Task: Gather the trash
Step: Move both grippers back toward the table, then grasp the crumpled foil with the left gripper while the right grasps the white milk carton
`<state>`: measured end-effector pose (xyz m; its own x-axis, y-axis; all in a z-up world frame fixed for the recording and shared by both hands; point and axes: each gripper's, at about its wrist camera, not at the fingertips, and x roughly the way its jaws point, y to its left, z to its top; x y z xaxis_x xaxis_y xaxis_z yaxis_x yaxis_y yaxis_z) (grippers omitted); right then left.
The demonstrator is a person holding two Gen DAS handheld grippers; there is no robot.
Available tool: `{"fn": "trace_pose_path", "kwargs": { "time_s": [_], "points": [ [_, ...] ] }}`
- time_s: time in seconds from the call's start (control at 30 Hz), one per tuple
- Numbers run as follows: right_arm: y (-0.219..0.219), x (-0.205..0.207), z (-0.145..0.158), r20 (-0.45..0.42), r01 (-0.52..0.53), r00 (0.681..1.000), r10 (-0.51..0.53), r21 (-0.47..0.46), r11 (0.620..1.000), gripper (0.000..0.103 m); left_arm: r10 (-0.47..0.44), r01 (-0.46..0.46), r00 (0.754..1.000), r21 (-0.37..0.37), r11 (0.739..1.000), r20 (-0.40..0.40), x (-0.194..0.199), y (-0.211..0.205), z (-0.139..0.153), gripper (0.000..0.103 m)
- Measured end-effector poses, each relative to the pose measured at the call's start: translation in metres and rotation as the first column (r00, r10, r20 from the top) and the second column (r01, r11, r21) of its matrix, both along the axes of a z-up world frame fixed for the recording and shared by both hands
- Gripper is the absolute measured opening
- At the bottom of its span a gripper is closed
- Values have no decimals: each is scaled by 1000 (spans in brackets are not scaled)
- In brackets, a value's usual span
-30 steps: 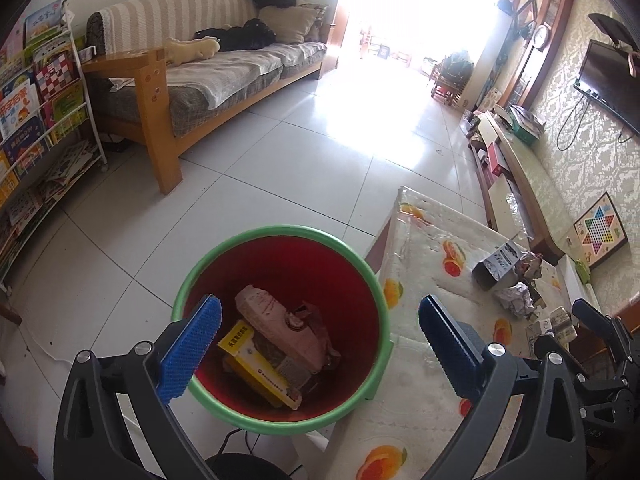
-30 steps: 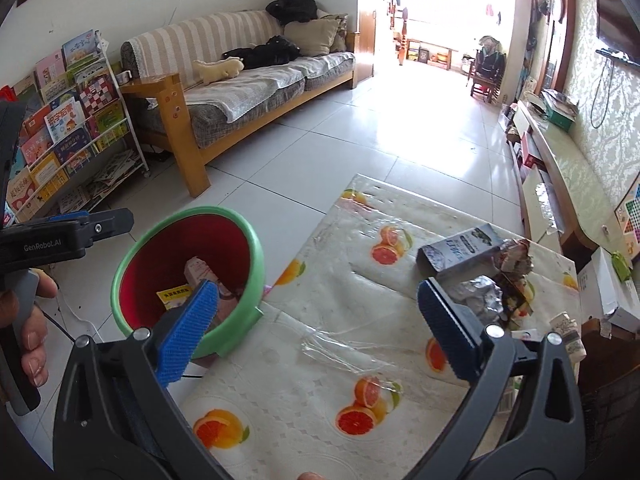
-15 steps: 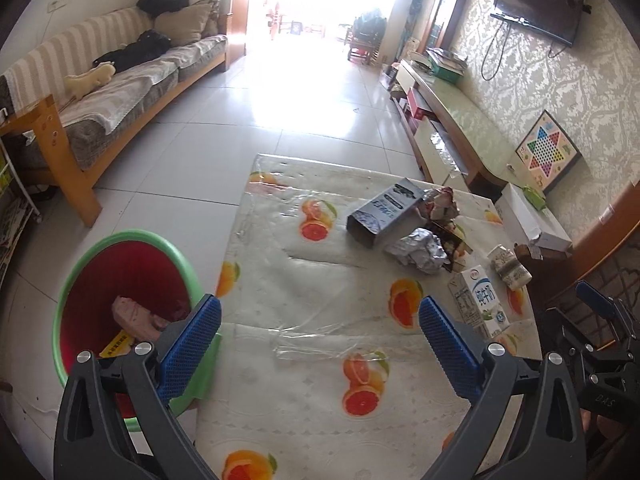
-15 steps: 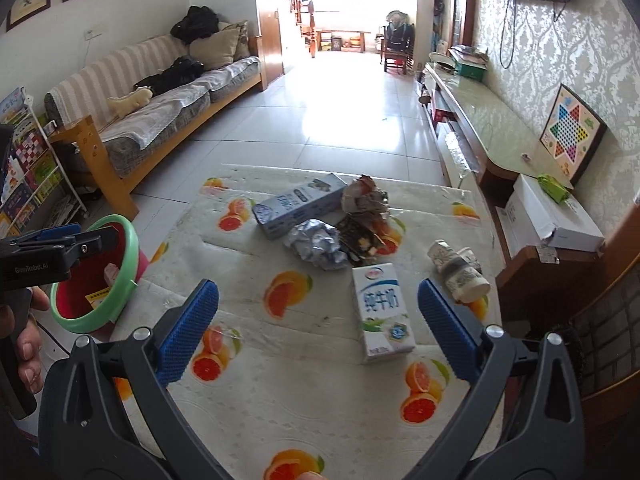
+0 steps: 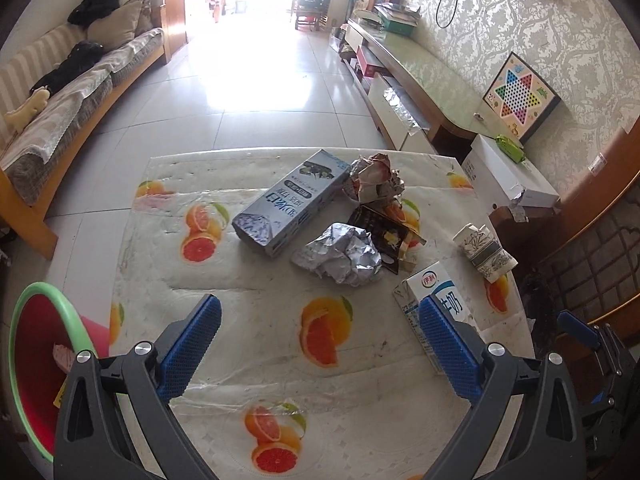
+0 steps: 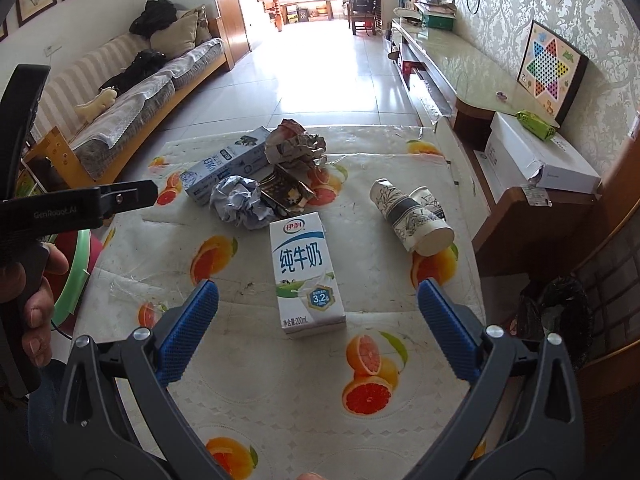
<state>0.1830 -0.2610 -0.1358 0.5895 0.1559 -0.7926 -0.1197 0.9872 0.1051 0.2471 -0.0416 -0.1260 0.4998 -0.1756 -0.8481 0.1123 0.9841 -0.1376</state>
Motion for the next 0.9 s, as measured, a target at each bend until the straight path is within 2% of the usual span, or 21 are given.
{"fn": "trace_pose_path", "kwargs": {
  "time_s": [0.27, 0.6, 0.9],
  "points": [
    [3, 20, -17, -49, -8, 999, 8, 8, 1000, 98, -63, 65, 996, 23, 998, -59, 51, -33, -29, 95],
    [8, 37, -33, -92, -21, 996, 23, 24, 1000, 98, -80, 91, 984, 66, 994, -158, 93, -49, -78, 93],
    [16, 51, -46, -112, -39, 993, 41, 23, 999, 98, -84, 97, 976, 53, 994, -201, 99, -44, -94, 71]
  ]
}}
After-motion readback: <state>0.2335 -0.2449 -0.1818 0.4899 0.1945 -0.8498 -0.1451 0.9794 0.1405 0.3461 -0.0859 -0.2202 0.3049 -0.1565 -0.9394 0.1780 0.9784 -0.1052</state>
